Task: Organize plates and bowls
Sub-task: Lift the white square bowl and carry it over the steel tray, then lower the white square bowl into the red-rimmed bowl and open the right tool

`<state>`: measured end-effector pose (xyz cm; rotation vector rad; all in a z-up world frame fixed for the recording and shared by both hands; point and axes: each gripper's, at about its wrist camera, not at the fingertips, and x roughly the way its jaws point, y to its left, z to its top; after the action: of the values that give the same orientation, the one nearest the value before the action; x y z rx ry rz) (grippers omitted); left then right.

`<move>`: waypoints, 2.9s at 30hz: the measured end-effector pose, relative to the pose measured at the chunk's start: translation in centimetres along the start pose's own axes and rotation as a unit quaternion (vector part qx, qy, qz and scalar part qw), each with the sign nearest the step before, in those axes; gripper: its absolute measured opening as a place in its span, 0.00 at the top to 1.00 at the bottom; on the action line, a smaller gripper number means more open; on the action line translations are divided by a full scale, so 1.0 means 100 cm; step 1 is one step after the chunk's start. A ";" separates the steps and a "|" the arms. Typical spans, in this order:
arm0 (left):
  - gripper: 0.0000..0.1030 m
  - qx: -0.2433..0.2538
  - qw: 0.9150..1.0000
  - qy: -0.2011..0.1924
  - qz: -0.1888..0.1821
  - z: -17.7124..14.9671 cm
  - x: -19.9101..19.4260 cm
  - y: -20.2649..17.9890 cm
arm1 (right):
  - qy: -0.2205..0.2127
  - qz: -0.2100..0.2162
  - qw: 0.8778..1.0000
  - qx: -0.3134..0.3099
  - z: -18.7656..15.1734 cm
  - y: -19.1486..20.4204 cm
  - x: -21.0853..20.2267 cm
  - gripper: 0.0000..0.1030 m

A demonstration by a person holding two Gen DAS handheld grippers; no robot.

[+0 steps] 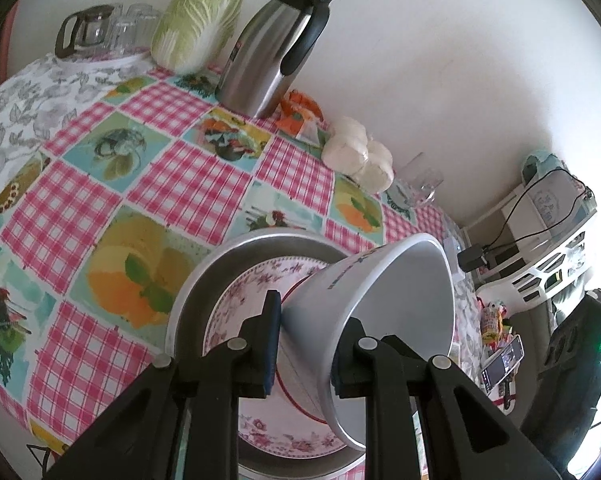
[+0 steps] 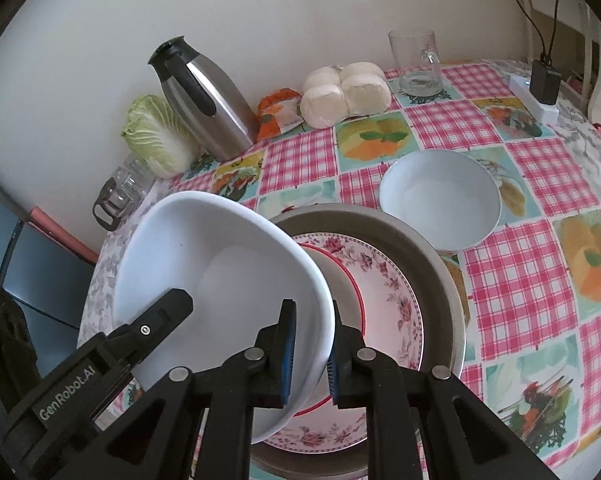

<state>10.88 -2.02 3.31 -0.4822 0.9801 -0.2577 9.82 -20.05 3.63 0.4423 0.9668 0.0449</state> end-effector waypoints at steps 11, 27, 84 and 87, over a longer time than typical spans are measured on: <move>0.80 -0.019 1.000 0.016 -0.011 -0.004 0.009 0.007 | 0.010 0.003 1.000 0.006 -0.001 -0.008 0.008 0.84; 0.81 -0.007 1.000 0.003 -0.001 -0.003 0.008 0.000 | 0.001 -0.004 1.000 0.004 0.001 -0.010 0.004 0.84; 0.88 -0.002 1.000 -0.012 0.015 -0.003 0.012 0.004 | -0.026 0.054 0.994 0.093 0.005 -0.035 -0.010 0.77; 0.88 -0.011 1.000 -0.009 0.004 -0.003 0.014 0.008 | -0.023 0.054 0.994 0.091 0.004 -0.034 -0.009 0.77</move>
<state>11.37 -1.99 1.79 -0.4999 0.9675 -0.2351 9.10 -23.50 3.20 0.6610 0.9052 0.0442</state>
